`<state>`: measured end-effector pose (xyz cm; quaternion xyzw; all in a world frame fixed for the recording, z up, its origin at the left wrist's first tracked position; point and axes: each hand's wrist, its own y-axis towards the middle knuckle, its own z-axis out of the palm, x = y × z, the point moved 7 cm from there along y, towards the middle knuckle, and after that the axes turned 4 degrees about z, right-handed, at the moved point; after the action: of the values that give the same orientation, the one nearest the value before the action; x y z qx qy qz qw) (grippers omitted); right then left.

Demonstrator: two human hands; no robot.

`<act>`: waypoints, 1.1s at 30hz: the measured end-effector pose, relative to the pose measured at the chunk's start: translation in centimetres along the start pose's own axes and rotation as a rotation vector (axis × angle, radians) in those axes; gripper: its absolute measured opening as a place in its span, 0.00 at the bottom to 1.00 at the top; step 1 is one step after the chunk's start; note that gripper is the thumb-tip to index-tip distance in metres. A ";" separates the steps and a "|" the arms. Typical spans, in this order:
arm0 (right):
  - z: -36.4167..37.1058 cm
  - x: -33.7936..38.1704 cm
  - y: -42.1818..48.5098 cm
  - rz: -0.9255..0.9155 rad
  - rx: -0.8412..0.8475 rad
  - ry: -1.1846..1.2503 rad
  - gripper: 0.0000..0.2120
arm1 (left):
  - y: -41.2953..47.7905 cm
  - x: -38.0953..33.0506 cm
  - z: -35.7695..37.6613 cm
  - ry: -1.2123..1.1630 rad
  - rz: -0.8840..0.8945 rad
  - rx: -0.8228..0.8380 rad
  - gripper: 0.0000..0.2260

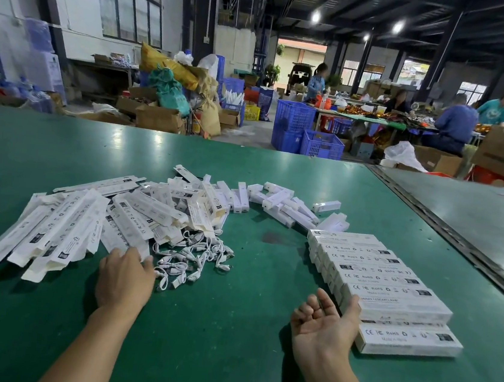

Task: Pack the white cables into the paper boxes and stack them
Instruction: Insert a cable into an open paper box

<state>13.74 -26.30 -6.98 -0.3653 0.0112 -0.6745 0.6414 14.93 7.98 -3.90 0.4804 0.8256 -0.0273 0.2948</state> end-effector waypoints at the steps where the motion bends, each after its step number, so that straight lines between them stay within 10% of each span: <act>1: 0.0 0.0 0.0 0.002 0.004 -0.002 0.25 | 0.1 0.2 -0.4 -0.041 -0.001 -0.046 0.10; 14: 0.5 -0.4 0.0 -0.004 0.055 -0.054 0.24 | -0.1 2.2 -2.4 -0.693 -0.182 -0.394 0.06; 33: 5.6 -6.6 -4.0 0.226 0.515 -0.540 0.22 | -9.4 -11.3 -1.9 -0.694 0.814 -0.332 0.09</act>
<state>12.52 -17.30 -4.07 -0.3530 -0.2878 -0.4600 0.7622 10.54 -5.22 1.24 0.6705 0.4210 0.0625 0.6077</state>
